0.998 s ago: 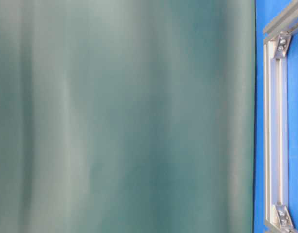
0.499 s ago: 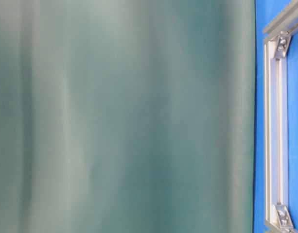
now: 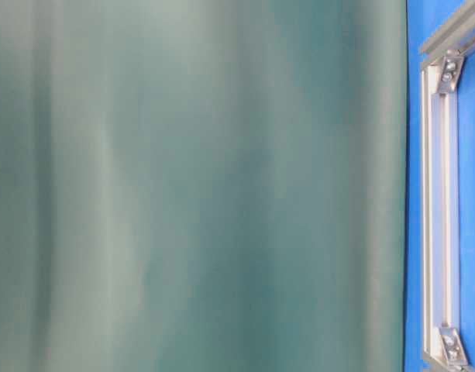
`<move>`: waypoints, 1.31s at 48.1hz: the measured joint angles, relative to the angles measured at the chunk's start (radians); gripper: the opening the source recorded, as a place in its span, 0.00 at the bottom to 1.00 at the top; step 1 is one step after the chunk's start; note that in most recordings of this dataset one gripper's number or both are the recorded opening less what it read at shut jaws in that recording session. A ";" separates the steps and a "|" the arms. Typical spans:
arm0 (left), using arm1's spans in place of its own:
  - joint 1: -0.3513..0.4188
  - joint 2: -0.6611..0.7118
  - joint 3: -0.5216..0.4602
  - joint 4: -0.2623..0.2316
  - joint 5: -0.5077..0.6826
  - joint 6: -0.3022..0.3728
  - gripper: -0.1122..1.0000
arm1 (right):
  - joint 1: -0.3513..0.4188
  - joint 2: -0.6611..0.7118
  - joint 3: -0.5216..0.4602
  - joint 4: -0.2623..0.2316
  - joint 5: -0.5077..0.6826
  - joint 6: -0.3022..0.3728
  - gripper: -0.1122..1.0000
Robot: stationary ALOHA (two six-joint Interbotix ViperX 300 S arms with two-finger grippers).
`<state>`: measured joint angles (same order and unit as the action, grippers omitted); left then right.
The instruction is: Insert the wire through the string loop located on the right side.
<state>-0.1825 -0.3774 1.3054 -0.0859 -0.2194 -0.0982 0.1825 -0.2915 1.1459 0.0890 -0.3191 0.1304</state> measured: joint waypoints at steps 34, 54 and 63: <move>0.000 -0.195 -0.037 0.002 0.121 0.015 0.77 | 0.002 -0.101 -0.038 0.000 0.140 -0.002 0.94; 0.025 -0.301 -0.046 0.002 0.181 0.014 0.77 | -0.014 -0.170 -0.041 0.000 0.176 0.000 0.94; 0.025 -0.295 -0.046 0.002 0.181 0.015 0.77 | -0.014 -0.170 -0.041 -0.002 0.176 0.000 0.94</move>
<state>-0.1580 -0.6719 1.2594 -0.0844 -0.0383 -0.0828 0.1687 -0.4617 1.1045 0.0874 -0.1427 0.1304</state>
